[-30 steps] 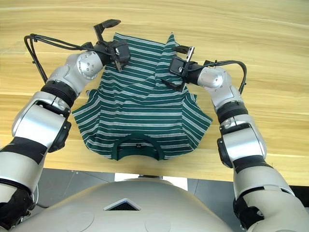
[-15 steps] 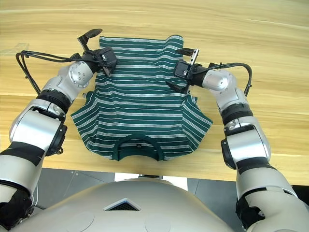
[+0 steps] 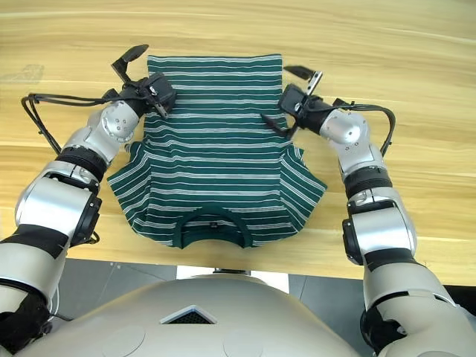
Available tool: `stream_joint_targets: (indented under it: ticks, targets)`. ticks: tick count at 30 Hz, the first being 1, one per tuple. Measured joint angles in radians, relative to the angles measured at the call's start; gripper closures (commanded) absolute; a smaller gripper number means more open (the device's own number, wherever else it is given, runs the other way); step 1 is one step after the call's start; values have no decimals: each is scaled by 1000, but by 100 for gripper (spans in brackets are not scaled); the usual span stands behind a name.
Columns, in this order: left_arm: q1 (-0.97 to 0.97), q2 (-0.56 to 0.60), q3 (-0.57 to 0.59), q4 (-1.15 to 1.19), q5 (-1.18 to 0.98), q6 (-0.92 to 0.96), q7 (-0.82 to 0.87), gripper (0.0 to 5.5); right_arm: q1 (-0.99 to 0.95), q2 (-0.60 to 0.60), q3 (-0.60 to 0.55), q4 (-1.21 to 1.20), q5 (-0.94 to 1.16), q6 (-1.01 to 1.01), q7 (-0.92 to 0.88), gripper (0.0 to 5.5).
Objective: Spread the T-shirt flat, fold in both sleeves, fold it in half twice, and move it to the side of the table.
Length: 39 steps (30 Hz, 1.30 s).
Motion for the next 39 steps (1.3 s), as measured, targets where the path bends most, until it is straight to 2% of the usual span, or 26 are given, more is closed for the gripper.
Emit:
stream_joint_targets:
  ticks: [3, 6, 11, 15, 19, 23, 28, 32, 39]
  targets:
    - [43, 10, 111, -176, -81, -75, 127, 10, 2, 3, -63, -76, 65, -38, -19, 14]
    - [150, 55, 208, -474, -144, -81, 128, 10, 21, -1, -131, -199, 157, -41, -19, 14]
    - [510, 137, 420, -1013, -314, 64, 27, 10, 117, -8, -238, -417, 296, -12, -21, 14]
    - [953, 117, 579, -1464, -542, 248, -43, 10, 220, -7, -285, -606, 361, 49, -40, 14]
    - [1437, -55, 547, -1770, -931, 385, -61, 10, 277, -7, -341, -743, 391, 131, -83, 14]
    - [1700, -166, 514, -1882, -1339, 556, -67, 10, 304, -7, -374, -859, 399, 219, -119, 14]
    - [1721, -195, 516, -1867, -1520, 676, -79, 10, 326, -7, -381, -912, 398, 271, -129, 14]
    - [1621, -192, 534, -1813, -1508, 703, -89, 10, 342, -7, -386, -922, 398, 284, -129, 14]
    - [1478, -168, 518, -1723, -1345, 724, -126, 10, 344, -3, -378, -917, 397, 287, -126, 14]
